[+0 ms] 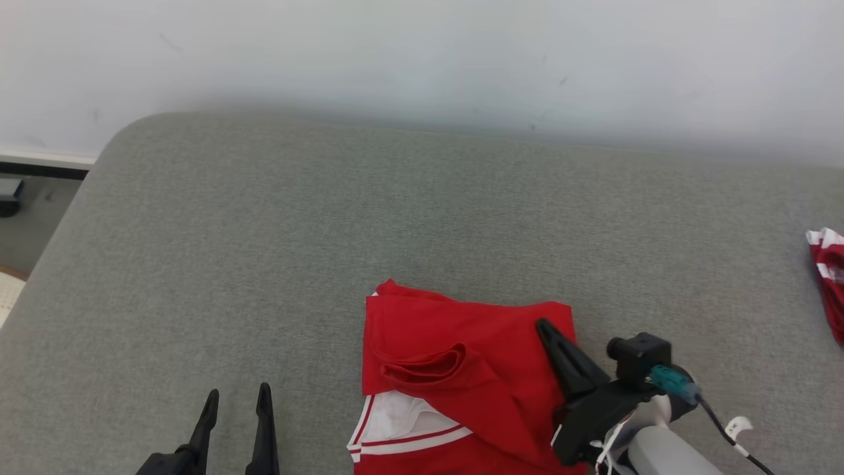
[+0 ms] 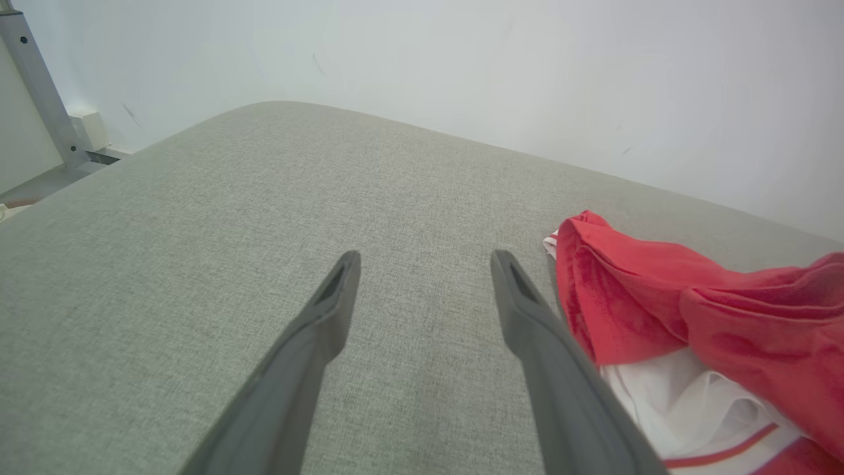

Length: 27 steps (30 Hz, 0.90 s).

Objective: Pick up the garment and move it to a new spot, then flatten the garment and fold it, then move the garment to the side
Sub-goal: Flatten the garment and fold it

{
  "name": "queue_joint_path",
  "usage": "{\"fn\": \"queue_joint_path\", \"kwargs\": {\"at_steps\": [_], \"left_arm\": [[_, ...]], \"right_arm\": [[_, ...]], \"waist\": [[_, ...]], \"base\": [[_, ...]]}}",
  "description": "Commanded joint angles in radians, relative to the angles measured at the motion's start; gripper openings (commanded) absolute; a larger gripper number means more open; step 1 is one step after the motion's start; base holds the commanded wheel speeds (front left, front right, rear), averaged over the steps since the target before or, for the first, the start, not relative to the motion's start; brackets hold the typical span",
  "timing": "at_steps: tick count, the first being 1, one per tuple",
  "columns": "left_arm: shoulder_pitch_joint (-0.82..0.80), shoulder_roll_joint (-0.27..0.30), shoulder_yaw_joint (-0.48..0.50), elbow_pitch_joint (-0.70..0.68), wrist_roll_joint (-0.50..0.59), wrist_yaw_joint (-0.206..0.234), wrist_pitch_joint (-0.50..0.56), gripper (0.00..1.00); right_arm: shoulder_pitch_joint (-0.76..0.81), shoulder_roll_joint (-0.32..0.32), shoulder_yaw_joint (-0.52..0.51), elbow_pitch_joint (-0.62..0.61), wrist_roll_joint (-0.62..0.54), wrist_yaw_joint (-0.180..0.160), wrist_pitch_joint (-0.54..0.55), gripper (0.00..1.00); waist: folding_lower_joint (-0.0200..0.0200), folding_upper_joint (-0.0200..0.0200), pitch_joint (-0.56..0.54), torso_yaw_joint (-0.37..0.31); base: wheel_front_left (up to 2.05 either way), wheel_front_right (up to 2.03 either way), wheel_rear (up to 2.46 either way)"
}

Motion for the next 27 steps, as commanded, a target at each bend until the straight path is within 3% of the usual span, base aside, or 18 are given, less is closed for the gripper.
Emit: {"fn": "queue_joint_path", "kwargs": {"at_steps": [1,11,27], "left_arm": [[-0.007,0.0,-0.002,0.001,0.008,0.001,-0.003,1.0],[0.005,0.0,-0.008,0.002,0.013,-0.002,-0.003,1.0],[0.025,0.0,-0.001,-0.001,0.011,-0.004,-0.003,1.0]], "right_arm": [[-0.011,0.004,0.012,0.016,-0.003,0.001,-0.001,0.0],[-0.047,0.055,0.142,0.144,0.055,0.001,-0.002,0.0],[0.026,0.081,0.444,0.053,0.229,0.001,-0.002,0.0]], "waist": [[0.0001,-0.0001,0.002,0.019],[0.0001,-0.0001,-0.007,0.059],[0.0001,-0.0001,-0.031,0.061]], "base": [[0.0,0.0,0.0],[0.0,0.0,0.0],[0.0,0.0,0.0]]}}
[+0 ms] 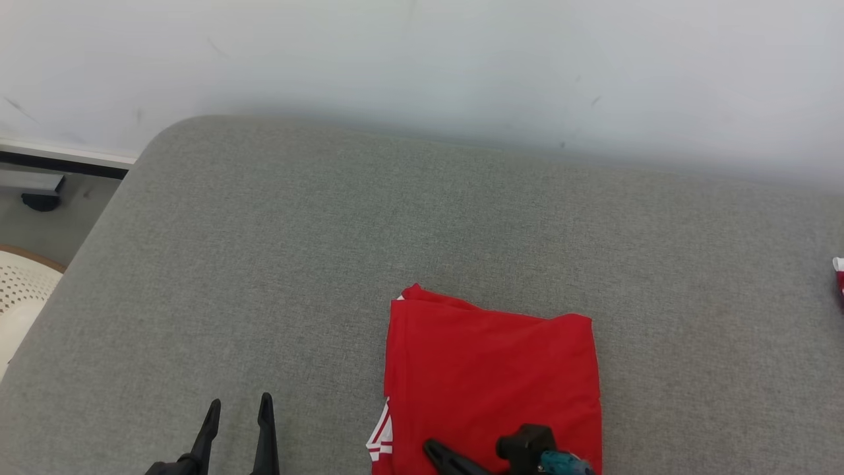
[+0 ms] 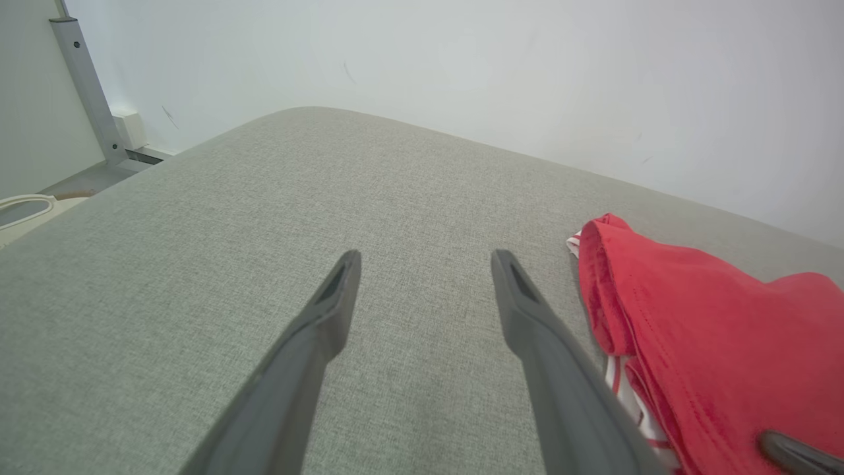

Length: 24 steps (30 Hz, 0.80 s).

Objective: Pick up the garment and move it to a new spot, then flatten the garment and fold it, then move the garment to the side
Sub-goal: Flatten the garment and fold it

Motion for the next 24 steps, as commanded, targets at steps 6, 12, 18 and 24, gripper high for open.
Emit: {"fn": "queue_joint_path", "kwargs": {"at_steps": [6,12,18,24], "left_arm": [[0.012,0.0,0.009,-0.008,0.0,0.008,-0.003,1.0],[0.021,0.0,0.023,-0.017,0.004,0.012,-0.003,1.0],[0.022,0.0,0.031,-0.026,0.005,0.018,-0.003,1.0],[0.024,0.0,0.05,-0.038,0.006,0.022,-0.003,1.0]], "right_arm": [[-0.027,-0.007,-0.007,-0.033,0.045,0.001,-0.001,0.0],[0.023,-0.033,-0.251,-0.152,-0.01,0.001,-0.001,1.0],[0.102,-0.045,-0.485,-0.25,-0.088,0.001,-0.001,1.0],[0.203,-0.034,-0.699,-0.348,-0.205,0.001,-0.001,1.0]], "waist": [[0.0001,0.0,-0.002,-0.027],[0.0001,0.0,-0.009,-0.07],[0.0001,0.0,-0.011,-0.101],[0.0001,0.0,-0.008,-0.137]], "base": [[0.0,0.0,0.0],[0.0,0.0,0.0],[0.0,0.0,0.0],[0.0,0.0,0.0]]}}
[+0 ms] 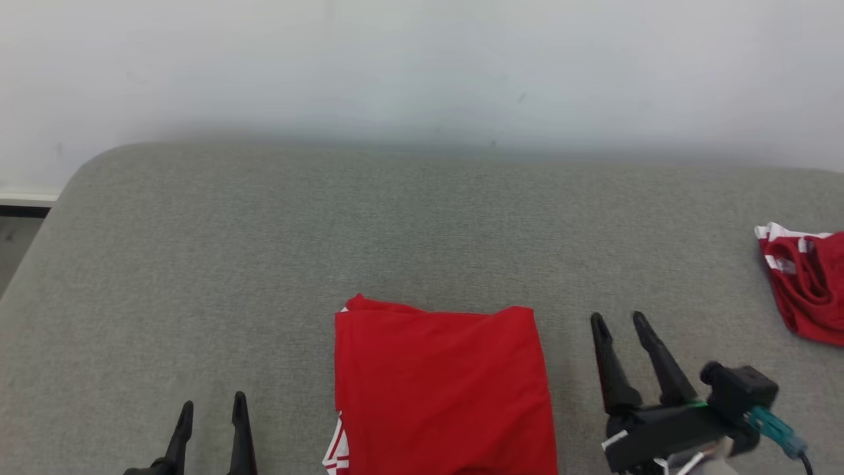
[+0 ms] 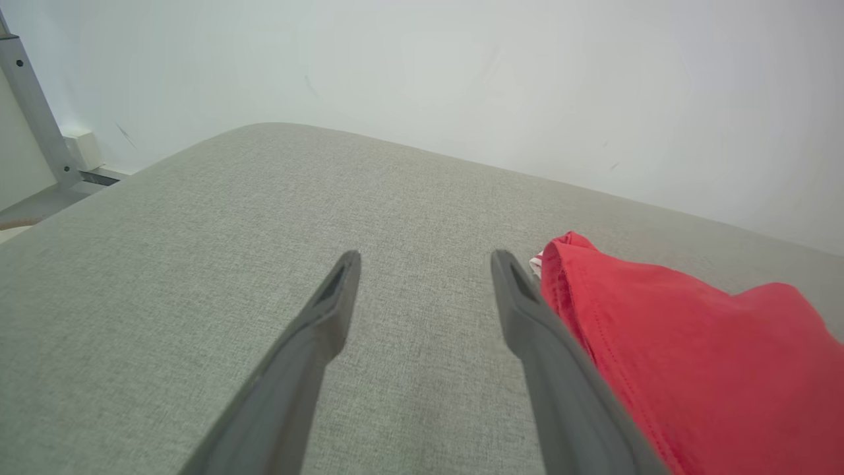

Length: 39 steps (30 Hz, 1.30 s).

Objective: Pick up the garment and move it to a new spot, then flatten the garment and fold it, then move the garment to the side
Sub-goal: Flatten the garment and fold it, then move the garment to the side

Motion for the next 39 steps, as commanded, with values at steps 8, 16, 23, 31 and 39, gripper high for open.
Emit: {"fn": "queue_joint_path", "kwargs": {"at_steps": [8,16,23,31,39], "left_arm": [[0.025,0.0,0.022,-0.015,0.04,-0.002,-0.003,1.0],[0.053,0.0,0.026,-0.022,0.084,-0.007,-0.003,1.0],[0.067,0.0,0.012,-0.029,0.096,-0.001,-0.003,1.0],[0.089,0.0,0.008,-0.047,0.125,0.015,-0.003,1.0],[0.096,0.0,0.018,-0.075,0.112,0.017,-0.003,1.0]], "right_arm": [[0.14,0.067,-0.187,-0.119,-0.11,0.001,-0.001,1.0],[0.25,0.114,-0.223,-0.16,-0.198,0.001,-0.001,1.0],[0.301,0.127,-0.203,-0.141,-0.276,0.001,-0.001,1.0],[0.311,0.128,-0.192,-0.135,-0.262,0.001,-0.001,1.0],[0.311,0.128,-0.204,-0.136,-0.268,0.001,-0.001,1.0]], "waist": [[-0.0001,0.0,0.0,-0.059],[-0.0001,0.0,-0.023,-0.08],[-0.0001,0.0,-0.034,-0.08],[-0.0001,0.0,-0.043,-0.087],[-0.0001,0.0,-0.046,-0.091]], "base": [[0.0,0.0,0.0],[0.0,0.0,0.0],[0.0,0.0,0.0],[0.0,0.0,0.0],[0.0,0.0,0.0]]}}
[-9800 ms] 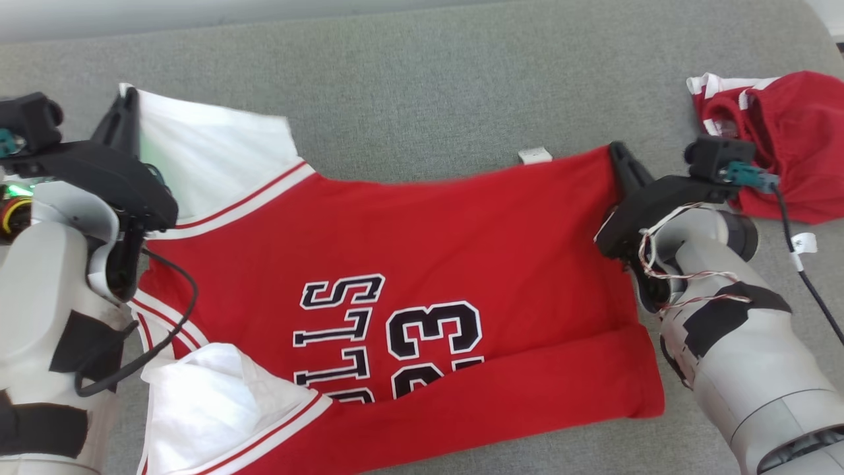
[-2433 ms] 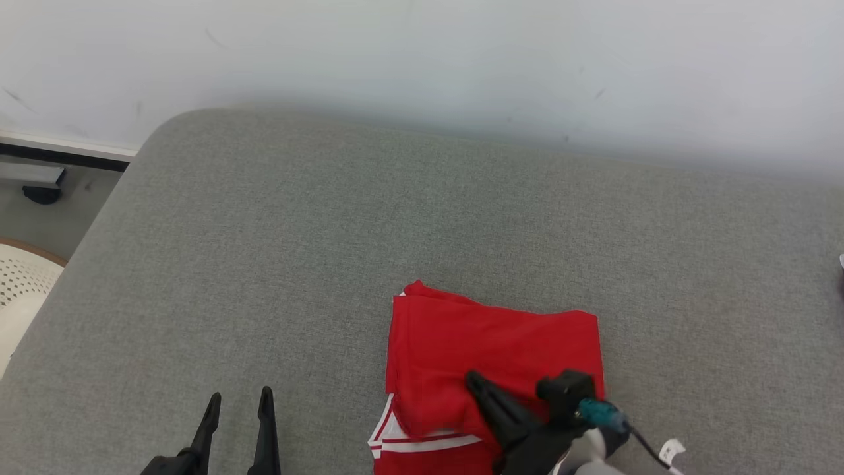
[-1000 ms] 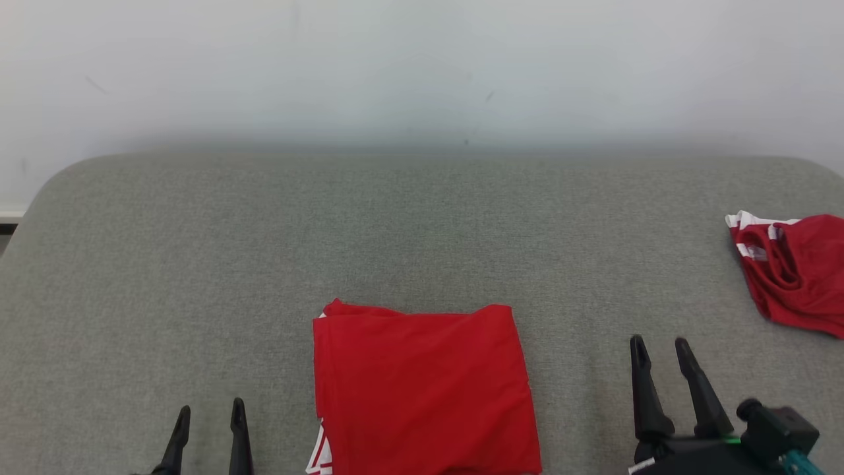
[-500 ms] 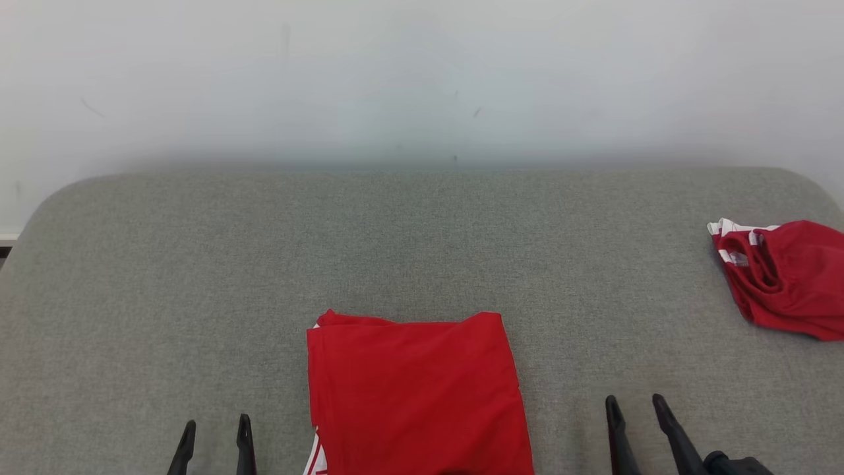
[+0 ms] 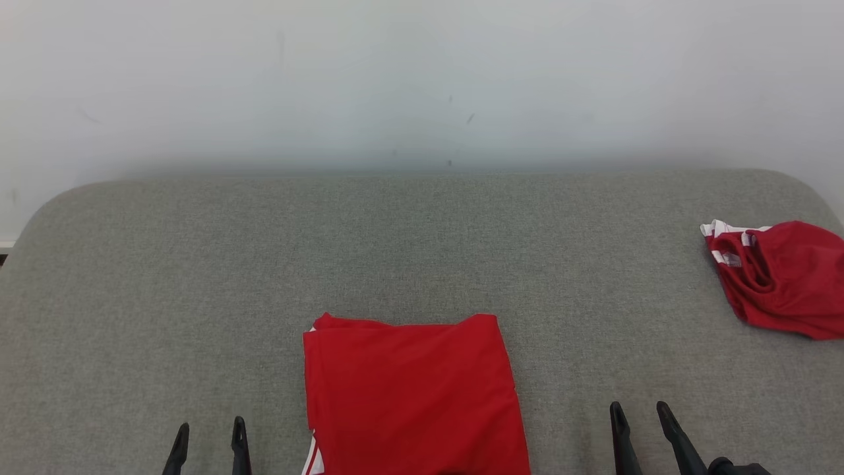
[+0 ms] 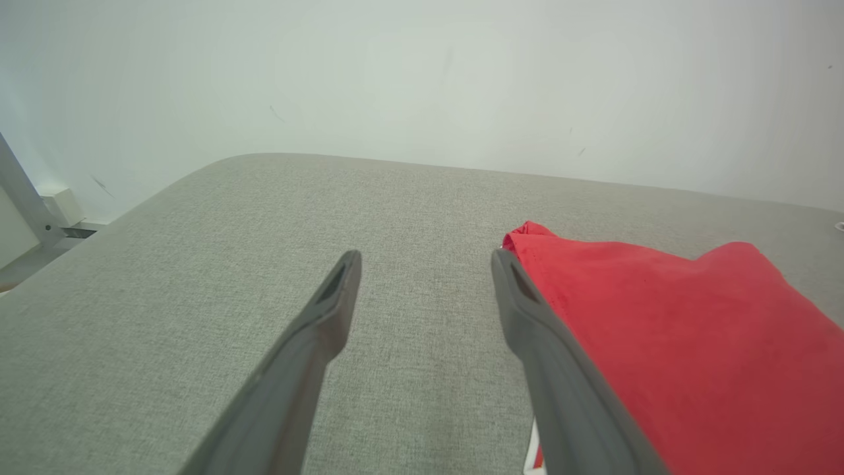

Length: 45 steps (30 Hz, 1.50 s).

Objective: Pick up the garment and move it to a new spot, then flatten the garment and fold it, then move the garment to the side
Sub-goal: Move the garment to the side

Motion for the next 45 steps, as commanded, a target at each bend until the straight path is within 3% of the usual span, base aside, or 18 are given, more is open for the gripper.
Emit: {"fn": "queue_joint_path", "kwargs": {"at_steps": [1,45], "left_arm": [[0.014,0.0,0.002,-0.008,0.001,0.0,-0.003,1.0],[0.013,0.0,0.019,-0.026,0.029,0.006,-0.003,1.0]], "right_arm": [[0.003,0.001,-0.003,-0.002,-0.001,0.001,-0.002,1.0],[-0.016,0.001,-0.043,-0.017,-0.058,0.001,-0.002,1.0]], "waist": [[0.0,0.0,0.0,-0.002],[0.0,0.0,0.002,-0.004]], "base": [[0.0,0.0,0.0],[0.0,0.0,0.0]]}}
